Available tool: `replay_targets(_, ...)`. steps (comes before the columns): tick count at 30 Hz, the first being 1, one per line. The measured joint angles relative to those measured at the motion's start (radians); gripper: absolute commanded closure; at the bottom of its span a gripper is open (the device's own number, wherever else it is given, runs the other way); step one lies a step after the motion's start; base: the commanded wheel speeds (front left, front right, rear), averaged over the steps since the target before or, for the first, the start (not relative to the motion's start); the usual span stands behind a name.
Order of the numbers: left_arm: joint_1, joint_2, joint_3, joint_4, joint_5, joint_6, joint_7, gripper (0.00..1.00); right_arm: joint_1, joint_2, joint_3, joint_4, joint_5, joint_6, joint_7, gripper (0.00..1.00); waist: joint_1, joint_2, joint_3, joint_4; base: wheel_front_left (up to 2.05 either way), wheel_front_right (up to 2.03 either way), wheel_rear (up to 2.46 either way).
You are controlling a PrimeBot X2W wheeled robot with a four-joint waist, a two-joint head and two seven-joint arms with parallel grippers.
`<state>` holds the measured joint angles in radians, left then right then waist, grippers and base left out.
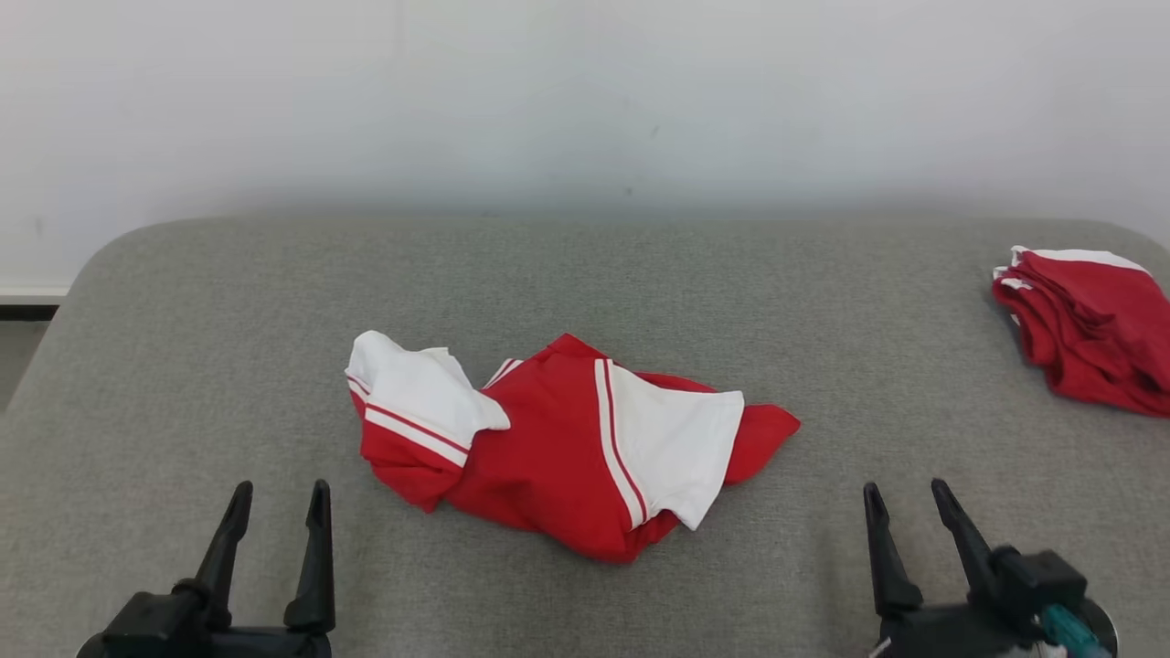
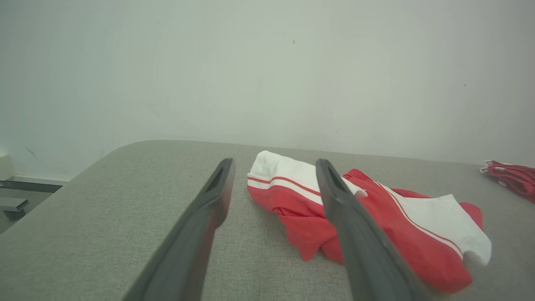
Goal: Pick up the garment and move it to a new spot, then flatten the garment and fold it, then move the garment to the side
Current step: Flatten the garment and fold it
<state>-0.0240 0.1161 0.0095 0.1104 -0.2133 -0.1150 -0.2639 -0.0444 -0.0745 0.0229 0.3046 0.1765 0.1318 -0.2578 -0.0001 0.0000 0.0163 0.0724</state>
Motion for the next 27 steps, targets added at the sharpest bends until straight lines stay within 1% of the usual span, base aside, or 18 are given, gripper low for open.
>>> replay_targets(6,-0.011,-0.015,-0.030,0.016,0.002,-0.008,0.000,0.00,-0.146,-0.035,0.057,0.093,-0.010,0.000,0.042,0.00,0.0001,0.0000,0.013,0.038,0.00,0.00,0.00)
replay_targets(9,-0.030,-0.024,-0.051,0.025,0.001,-0.009,0.000,0.00,-0.233,-0.059,0.082,0.170,-0.013,0.000,0.058,0.00,0.0001,0.0000,0.027,0.066,0.00,0.00,0.00)
replay_targets(16,-0.078,-0.040,-0.103,0.054,-0.012,-0.016,0.000,0.00,-0.405,-0.102,0.096,0.385,-0.020,0.000,0.064,0.00,0.0003,0.0001,0.073,0.150,0.00,0.00,0.00)
replay_targets(22,-0.089,-0.048,-0.123,0.065,-0.027,-0.016,0.000,0.00,-0.484,-0.114,0.111,0.554,-0.021,0.000,0.061,0.00,0.0003,0.0001,0.111,0.223,0.00,0.00,0.00)
replay_targets(27,-0.091,-0.050,-0.125,0.067,-0.033,-0.016,0.000,0.00,-0.513,-0.112,0.132,0.655,-0.014,0.000,0.044,0.00,0.0003,0.0001,0.135,0.264,0.00,0.00,0.00)
